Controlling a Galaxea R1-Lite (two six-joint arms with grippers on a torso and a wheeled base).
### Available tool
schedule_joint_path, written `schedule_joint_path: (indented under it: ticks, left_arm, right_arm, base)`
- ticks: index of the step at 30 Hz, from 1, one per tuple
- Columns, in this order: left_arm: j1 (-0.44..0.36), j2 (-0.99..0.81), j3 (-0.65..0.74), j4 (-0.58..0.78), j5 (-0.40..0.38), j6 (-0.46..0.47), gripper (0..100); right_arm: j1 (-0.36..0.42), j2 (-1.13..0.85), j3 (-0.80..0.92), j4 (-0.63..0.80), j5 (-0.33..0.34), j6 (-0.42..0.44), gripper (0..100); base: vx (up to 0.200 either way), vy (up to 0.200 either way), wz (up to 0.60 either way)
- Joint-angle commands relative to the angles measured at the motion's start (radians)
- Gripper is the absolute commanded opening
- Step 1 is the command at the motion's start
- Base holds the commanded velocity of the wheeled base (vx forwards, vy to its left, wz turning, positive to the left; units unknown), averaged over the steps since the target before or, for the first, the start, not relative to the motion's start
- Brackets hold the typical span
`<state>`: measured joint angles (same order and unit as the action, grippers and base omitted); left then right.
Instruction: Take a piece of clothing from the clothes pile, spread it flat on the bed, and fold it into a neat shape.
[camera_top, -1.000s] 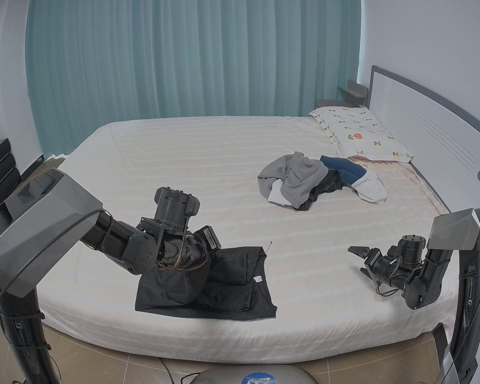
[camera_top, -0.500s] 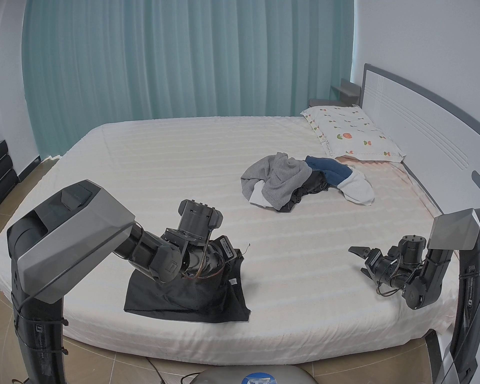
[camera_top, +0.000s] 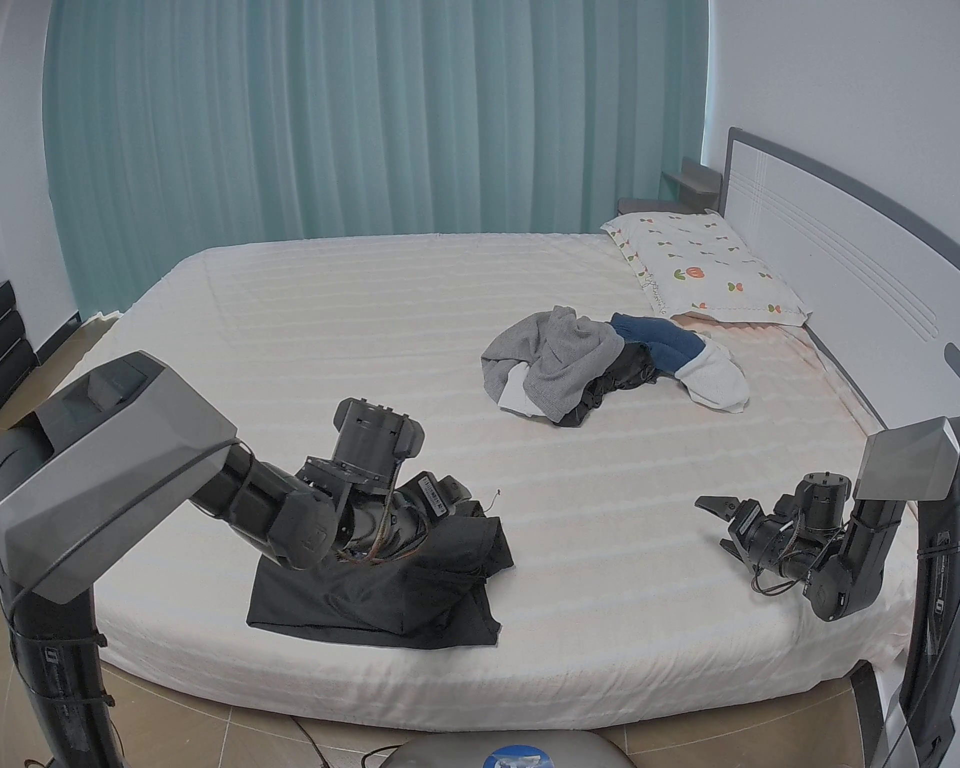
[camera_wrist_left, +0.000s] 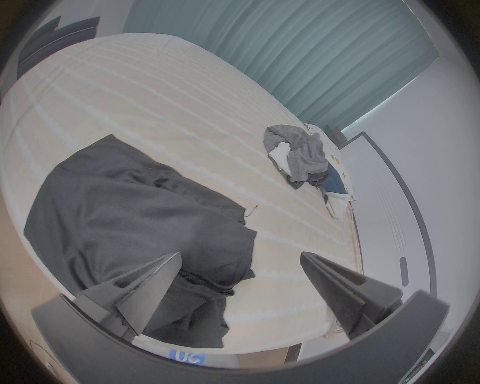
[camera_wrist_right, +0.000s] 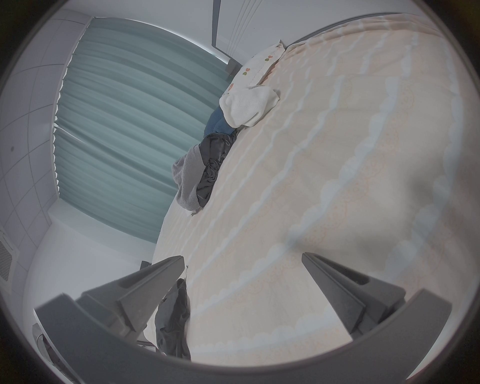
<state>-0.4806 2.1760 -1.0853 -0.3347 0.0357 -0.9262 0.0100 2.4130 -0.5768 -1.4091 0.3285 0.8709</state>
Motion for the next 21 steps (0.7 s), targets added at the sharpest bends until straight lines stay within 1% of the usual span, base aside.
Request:
schedule_joint_path:
  ticks: [1, 3, 4, 5, 6, 7, 8, 9, 10, 12, 13, 14, 15, 18, 21]
  left_arm:
    - [0.066, -0.042, 0.093, -0.010, -0.005, -0.034, 100]
    - [0.079, -0.045, 0.117, -0.027, -0.014, -0.071, 100]
    - [0.088, -0.045, 0.133, -0.047, -0.031, -0.094, 100]
    - [0.088, -0.045, 0.133, -0.047, -0.031, -0.094, 100]
    - [0.108, -0.045, 0.165, -0.090, -0.083, -0.128, 100]
    - [0.122, -0.047, 0.182, -0.112, -0.116, -0.141, 100]
    - [0.122, -0.047, 0.182, -0.112, -0.116, -0.141, 100]
    - [0.166, -0.050, 0.225, -0.176, -0.186, -0.155, 100]
    - [0.185, -0.050, 0.245, -0.208, -0.208, -0.157, 100]
    - [0.205, -0.045, 0.266, -0.254, -0.218, -0.154, 100]
    - [0.218, -0.042, 0.277, -0.282, -0.220, -0.154, 100]
    - [0.218, -0.042, 0.277, -0.282, -0.220, -0.154, 100]
    - [0.257, -0.044, 0.288, -0.308, -0.231, -0.154, 100]
    - [0.275, -0.031, 0.282, -0.311, -0.231, -0.154, 100]
    - [0.295, -0.010, 0.274, -0.313, -0.231, -0.151, 100]
  right_arm:
    - [0.018, 0.002, 0.006, -0.001, 0.000, -0.001, 100]
    - [0.024, 0.000, 0.008, -0.001, -0.002, -0.001, 100]
    - [0.027, 0.002, 0.009, -0.001, -0.003, -0.001, 100]
    - [0.027, 0.002, 0.009, -0.001, -0.003, -0.001, 100]
    - [0.028, 0.002, 0.012, -0.001, -0.003, -0.001, 100]
    - [0.028, 0.002, 0.014, -0.001, -0.003, -0.001, 100]
    - [0.028, 0.002, 0.014, -0.001, -0.003, -0.001, 100]
    - [0.030, 0.000, 0.014, -0.001, -0.005, -0.001, 100]
    - [0.030, 0.000, 0.014, -0.001, -0.008, -0.003, 100]
    - [0.038, -0.003, 0.015, -0.001, -0.017, -0.009, 100]
    - [0.050, -0.017, 0.023, -0.001, -0.034, -0.013, 100]
    - [0.050, -0.017, 0.023, -0.001, -0.034, -0.013, 100]
    - [0.081, -0.046, 0.040, 0.001, -0.060, -0.015, 100]
    - [0.119, -0.055, 0.043, 0.009, -0.065, -0.015, 100]
    - [0.139, -0.051, 0.043, 0.010, -0.080, -0.015, 100]
  base:
    - [0.000, 0.000, 0.00]
    - [0.000, 0.000, 0.00]
    - [0.000, 0.000, 0.00]
    - [0.000, 0.000, 0.00]
    - [0.000, 0.000, 0.00]
    - [0.000, 0.000, 0.00]
    - [0.000, 0.000, 0.00]
    - [0.000, 0.200, 0.00]
    - [0.000, 0.200, 0.00]
    - [0.000, 0.200, 0.00]
    - [0.000, 0.200, 0.00]
    - [0.000, 0.200, 0.00]
    - [0.000, 0.200, 0.00]
    - [0.000, 0.200, 0.00]
    - [0.000, 0.200, 0.00]
